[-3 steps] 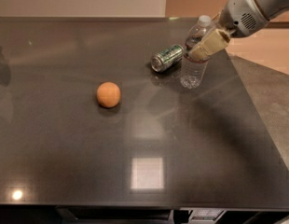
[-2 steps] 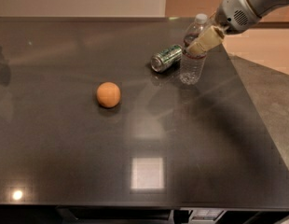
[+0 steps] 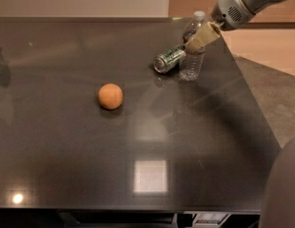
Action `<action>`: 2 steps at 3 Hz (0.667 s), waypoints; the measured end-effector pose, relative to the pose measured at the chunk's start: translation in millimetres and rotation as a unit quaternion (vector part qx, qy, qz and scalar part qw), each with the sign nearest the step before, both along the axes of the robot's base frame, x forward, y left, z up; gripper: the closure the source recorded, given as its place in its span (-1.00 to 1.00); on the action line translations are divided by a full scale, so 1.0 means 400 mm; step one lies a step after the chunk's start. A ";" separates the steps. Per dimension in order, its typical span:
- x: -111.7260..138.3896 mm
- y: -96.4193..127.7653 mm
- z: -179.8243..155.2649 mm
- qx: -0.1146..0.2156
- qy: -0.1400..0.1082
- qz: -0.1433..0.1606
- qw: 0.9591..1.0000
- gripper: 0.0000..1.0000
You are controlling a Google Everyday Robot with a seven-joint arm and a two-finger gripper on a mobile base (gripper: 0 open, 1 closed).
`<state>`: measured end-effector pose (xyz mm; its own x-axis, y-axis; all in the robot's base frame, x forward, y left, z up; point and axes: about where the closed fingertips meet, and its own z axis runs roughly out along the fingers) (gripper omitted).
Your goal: Move water bottle near green can
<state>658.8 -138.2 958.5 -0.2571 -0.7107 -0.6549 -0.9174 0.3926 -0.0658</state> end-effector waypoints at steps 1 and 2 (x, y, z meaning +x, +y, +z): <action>0.027 0.013 -0.017 0.007 0.006 -0.008 1.000 0.65; 0.043 0.019 -0.031 0.012 0.012 -0.015 1.000 0.19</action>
Offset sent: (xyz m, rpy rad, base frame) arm 0.0235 0.0047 -0.0137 0.0363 0.0318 -0.0523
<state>676.2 -130.8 945.9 -0.2937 -0.6861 -0.6656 -0.9065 0.4208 -0.0337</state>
